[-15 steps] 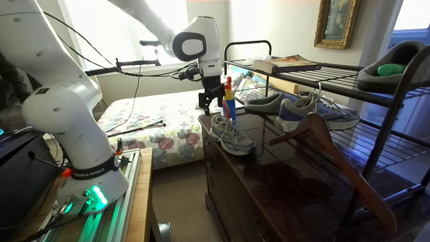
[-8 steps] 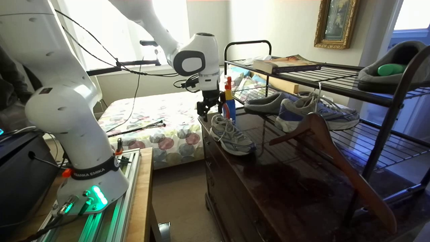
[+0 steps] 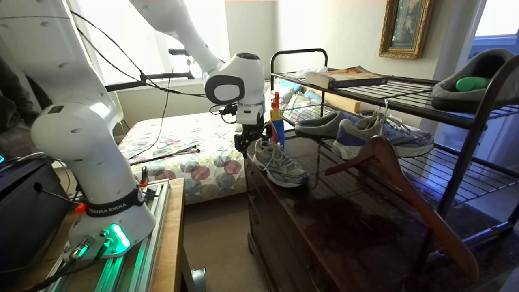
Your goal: Pick up the sneaker from the countertop and put it on the book on the topmost shelf.
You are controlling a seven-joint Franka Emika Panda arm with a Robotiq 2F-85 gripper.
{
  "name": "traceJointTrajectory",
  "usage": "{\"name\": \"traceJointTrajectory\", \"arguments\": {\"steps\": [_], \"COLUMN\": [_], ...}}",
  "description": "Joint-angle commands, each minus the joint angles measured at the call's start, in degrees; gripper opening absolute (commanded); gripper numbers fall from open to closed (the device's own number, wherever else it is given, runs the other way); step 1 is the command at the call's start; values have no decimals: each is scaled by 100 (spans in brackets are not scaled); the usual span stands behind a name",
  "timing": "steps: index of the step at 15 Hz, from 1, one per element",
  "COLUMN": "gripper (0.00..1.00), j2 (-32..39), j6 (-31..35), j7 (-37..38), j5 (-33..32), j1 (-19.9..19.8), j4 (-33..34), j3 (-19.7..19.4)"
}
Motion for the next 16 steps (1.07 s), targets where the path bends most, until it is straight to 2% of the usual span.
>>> {"name": "traceJointTrajectory", "arguments": {"steps": [1, 2, 3, 5, 8, 10, 11, 13, 16], "gripper": [82, 77, 57, 50, 26, 14, 6, 0, 3], "j2": [673, 813, 936, 1085, 1150, 1070, 887, 529, 90], "j6": [91, 20, -27, -80, -138, -267, -476, -634, -1184], "j7": [-422, -430, -507, -549, -566, -796, -1205, -1780, -2302], "j5": [-19, -193, -237, -316, -401, -264, -21, 243, 290], "j1": [-130, -181, -199, -182, -113, -86, -73, 22, 228], "j4": [389, 532, 662, 839, 973, 973, 895, 612, 363], "j3": [-310, -400, -471, -561, -620, -523, -377, -158, 77]}}
